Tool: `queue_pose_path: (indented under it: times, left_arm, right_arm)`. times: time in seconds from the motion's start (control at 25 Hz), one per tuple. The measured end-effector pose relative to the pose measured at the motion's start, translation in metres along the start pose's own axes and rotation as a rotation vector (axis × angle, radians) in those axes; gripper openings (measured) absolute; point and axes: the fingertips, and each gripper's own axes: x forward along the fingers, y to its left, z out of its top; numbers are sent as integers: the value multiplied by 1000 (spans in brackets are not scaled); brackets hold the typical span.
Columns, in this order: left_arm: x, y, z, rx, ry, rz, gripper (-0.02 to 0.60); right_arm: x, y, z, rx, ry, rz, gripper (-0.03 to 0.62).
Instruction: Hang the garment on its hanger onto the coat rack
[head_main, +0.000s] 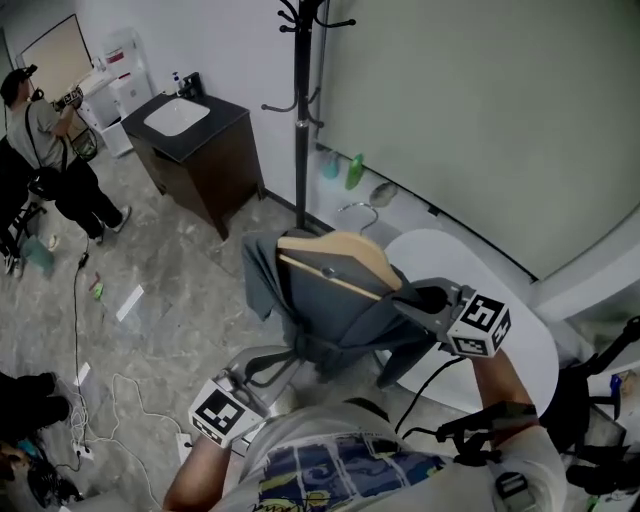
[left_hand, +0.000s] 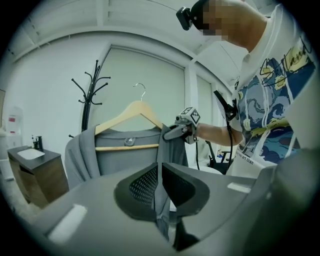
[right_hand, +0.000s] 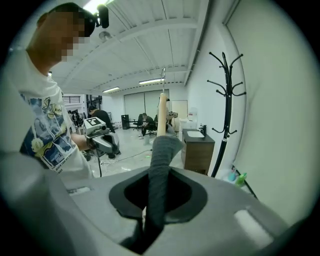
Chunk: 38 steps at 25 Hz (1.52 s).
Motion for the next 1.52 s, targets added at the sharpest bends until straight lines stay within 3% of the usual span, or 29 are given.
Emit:
queue_pose_path:
  times: [0.12,0.44,0.88,1.16,1.32,1.52]
  left_arm:
    - [-2,29,-1,21,15,-20,31]
    - [-4,90,8,-13,-20,21,31]
    - [32,214,47,-28,-41,197,31]
    - [50,229,33,-73,-20,246,31]
    - [71,254,47,-129,-40,270,31]
    - [90,282,55,-142,-27,302,29]
  right_arm:
    - [25,-39,35,-22,-31,-24,44]
    - [78,-136,135,-64,-79,-47,44]
    - [170,-325,237,-93,-94,-49,46]
    - [208,-381,233,-82,-81,-53,44]
    - [234,-429,236,-78,-51,-54,44]
    - [258,-471,227,-60,-34,-46,45]
